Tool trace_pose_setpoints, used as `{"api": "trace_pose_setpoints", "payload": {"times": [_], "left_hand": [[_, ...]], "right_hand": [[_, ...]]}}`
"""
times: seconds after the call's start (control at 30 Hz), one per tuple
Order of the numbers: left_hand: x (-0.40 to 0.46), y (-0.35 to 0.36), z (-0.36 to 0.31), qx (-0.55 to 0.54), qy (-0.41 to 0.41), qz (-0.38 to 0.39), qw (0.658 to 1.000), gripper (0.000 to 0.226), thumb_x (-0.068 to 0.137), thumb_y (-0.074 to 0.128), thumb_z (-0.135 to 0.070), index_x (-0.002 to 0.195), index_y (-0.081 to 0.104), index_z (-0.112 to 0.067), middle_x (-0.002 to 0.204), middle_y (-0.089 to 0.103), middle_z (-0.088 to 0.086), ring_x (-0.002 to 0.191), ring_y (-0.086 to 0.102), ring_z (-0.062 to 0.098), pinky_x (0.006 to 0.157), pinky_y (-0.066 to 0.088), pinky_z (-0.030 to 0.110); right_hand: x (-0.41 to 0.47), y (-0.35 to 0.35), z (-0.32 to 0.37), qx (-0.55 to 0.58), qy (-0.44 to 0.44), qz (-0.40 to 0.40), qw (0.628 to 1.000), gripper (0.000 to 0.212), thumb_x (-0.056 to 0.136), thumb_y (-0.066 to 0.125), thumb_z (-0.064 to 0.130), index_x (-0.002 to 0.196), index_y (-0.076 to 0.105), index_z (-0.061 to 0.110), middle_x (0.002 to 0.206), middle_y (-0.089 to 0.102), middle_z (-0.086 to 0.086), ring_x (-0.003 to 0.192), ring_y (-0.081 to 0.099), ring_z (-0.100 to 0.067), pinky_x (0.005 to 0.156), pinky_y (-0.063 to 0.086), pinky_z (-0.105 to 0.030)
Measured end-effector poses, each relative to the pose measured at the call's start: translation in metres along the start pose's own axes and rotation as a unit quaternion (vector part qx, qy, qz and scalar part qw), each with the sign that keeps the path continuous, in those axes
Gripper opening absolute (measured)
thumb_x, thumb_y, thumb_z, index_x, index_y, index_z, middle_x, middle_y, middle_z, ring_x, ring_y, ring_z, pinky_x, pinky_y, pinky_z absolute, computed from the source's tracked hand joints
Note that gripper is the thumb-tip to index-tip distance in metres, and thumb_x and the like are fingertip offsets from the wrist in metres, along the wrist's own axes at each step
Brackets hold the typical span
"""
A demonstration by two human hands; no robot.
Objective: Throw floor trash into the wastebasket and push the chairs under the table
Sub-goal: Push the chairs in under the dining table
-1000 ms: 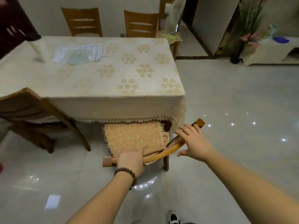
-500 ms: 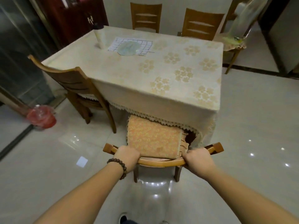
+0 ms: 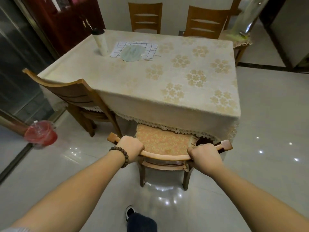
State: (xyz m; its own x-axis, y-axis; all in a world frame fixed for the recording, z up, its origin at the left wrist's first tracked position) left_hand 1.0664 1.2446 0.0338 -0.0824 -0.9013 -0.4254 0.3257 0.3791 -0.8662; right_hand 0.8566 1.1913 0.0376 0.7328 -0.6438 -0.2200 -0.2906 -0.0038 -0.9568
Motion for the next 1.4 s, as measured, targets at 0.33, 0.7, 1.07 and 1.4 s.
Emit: {"api": "trace_pose_setpoints", "payload": {"times": [0.33, 0.7, 1.07, 1.4], "left_hand": [[0.039, -0.001, 0.098, 0.021, 0.086, -0.035, 0.995, 0.023, 0.088, 0.05, -0.045, 0.094, 0.062, -0.026, 0.089, 0.065, 0.0, 0.08, 0.062, 0.021, 0.059, 0.039, 0.031], [0.085, -0.005, 0.143, 0.025, 0.122, -0.058, 0.99, 0.018, 0.088, 0.05, -0.043, 0.093, 0.056, -0.026, 0.09, 0.064, -0.001, 0.082, 0.061, 0.022, 0.061, 0.039, 0.032], [0.147, -0.019, 0.162, -0.019, 0.136, -0.123, 0.983, 0.02, 0.088, 0.049, -0.046, 0.093, 0.048, -0.026, 0.087, 0.06, -0.004, 0.08, 0.059, 0.02, 0.066, 0.046, 0.035], [0.196, -0.015, 0.192, 0.009, 0.107, -0.108, 0.988, 0.026, 0.084, 0.055, -0.048, 0.094, 0.047, -0.025, 0.095, 0.06, -0.002, 0.09, 0.056, 0.021, 0.075, 0.045, 0.038]], "right_hand": [[0.079, -0.029, 0.029, 0.021, 0.084, 0.0, 0.996, 0.024, 0.085, 0.052, 0.049, 0.089, 0.055, 0.025, 0.076, 0.06, 0.004, 0.068, 0.058, -0.019, 0.059, 0.031, -0.031], [0.133, -0.031, 0.02, 0.043, 0.11, -0.007, 0.993, 0.02, 0.084, 0.054, 0.046, 0.089, 0.054, 0.026, 0.084, 0.065, 0.004, 0.079, 0.061, -0.021, 0.061, 0.032, -0.031], [0.183, -0.032, -0.033, 0.035, 0.11, -0.019, 0.993, 0.016, 0.086, 0.053, 0.042, 0.084, 0.048, 0.027, 0.083, 0.062, 0.004, 0.077, 0.058, -0.019, 0.062, 0.03, -0.032], [0.23, -0.03, -0.045, 0.035, 0.097, -0.006, 0.995, 0.018, 0.08, 0.061, 0.026, 0.095, 0.05, 0.023, 0.095, 0.062, -0.001, 0.09, 0.057, -0.024, 0.077, 0.039, -0.037]]}}
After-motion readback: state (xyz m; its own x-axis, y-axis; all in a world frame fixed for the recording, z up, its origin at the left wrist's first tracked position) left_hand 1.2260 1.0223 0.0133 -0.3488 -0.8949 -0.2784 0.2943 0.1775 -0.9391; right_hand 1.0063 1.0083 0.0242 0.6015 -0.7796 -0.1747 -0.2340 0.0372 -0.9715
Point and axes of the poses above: each hand's wrist, its own x-axis towards the middle knuckle, its own y-axis out of the palm, z = x × y, the point moved 7 cm from there along x, towards the middle knuckle
